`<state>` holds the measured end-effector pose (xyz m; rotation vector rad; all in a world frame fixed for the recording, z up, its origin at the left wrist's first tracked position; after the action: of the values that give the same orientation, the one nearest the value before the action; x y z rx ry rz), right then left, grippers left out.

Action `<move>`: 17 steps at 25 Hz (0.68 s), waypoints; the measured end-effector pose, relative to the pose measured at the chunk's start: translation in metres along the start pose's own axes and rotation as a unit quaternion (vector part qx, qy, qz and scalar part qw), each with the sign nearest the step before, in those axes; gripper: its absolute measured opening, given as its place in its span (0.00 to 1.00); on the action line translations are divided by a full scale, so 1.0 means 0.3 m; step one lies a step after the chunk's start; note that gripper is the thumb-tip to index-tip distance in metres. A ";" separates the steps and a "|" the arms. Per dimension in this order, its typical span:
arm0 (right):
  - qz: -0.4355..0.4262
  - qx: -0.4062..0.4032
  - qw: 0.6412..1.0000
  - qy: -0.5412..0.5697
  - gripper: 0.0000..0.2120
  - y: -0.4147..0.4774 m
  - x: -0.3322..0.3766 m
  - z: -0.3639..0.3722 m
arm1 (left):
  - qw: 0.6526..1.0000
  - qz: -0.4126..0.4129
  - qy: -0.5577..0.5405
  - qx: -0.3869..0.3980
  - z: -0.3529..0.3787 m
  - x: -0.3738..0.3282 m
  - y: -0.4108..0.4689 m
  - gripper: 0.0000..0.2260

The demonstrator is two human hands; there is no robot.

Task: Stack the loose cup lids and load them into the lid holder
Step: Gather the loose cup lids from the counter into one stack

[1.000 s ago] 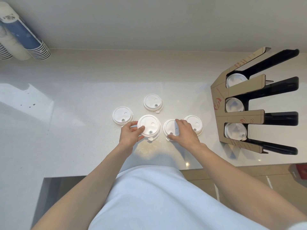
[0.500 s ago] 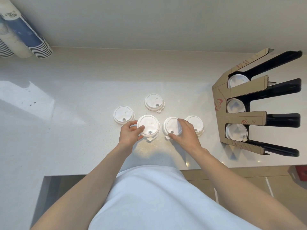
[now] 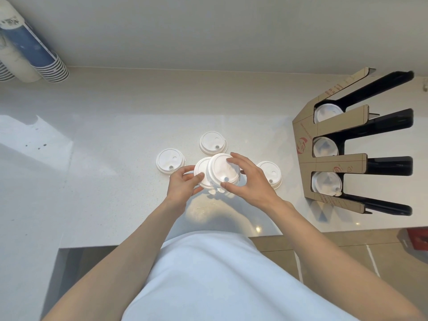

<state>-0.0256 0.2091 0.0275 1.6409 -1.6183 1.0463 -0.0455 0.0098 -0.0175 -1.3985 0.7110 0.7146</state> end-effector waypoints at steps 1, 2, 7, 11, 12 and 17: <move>-0.006 0.003 1.000 0.003 0.28 0.005 0.006 0.003 | 1.000 0.001 -0.001 0.006 0.004 -0.006 -0.003 0.17; -0.011 0.005 1.000 0.007 0.28 0.009 0.009 0.003 | 1.000 0.002 -0.005 0.015 0.008 -0.012 -0.005 0.16; -0.012 0.004 0.999 0.043 0.26 0.017 0.020 0.004 | 0.998 0.015 -0.023 0.048 0.024 -0.041 -0.027 0.15; -0.008 -0.007 0.996 0.084 0.24 0.008 0.030 -0.002 | 0.997 0.021 -0.036 0.061 0.032 -0.058 -0.037 0.13; -0.006 -0.010 0.996 0.094 0.23 0.006 0.033 -0.005 | 0.997 0.022 -0.037 0.064 0.034 -0.060 -0.039 0.13; -0.012 -0.019 0.994 0.104 0.23 0.002 0.039 -0.019 | 0.996 0.025 -0.053 0.064 0.043 -0.069 -0.045 0.09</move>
<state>-0.0274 0.2079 0.0402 1.4715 -1.4693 1.1275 -0.0472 0.0215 0.0077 -1.2205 0.6987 0.7624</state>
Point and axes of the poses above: each hand's wrist, its own y-axis towards the middle knuckle, its own z-axis out of the palm, x = y × z, the point moved 4 cm from there along y, towards the middle knuckle, and after that the axes turned 7 degrees about y, right-handed, at the moved point
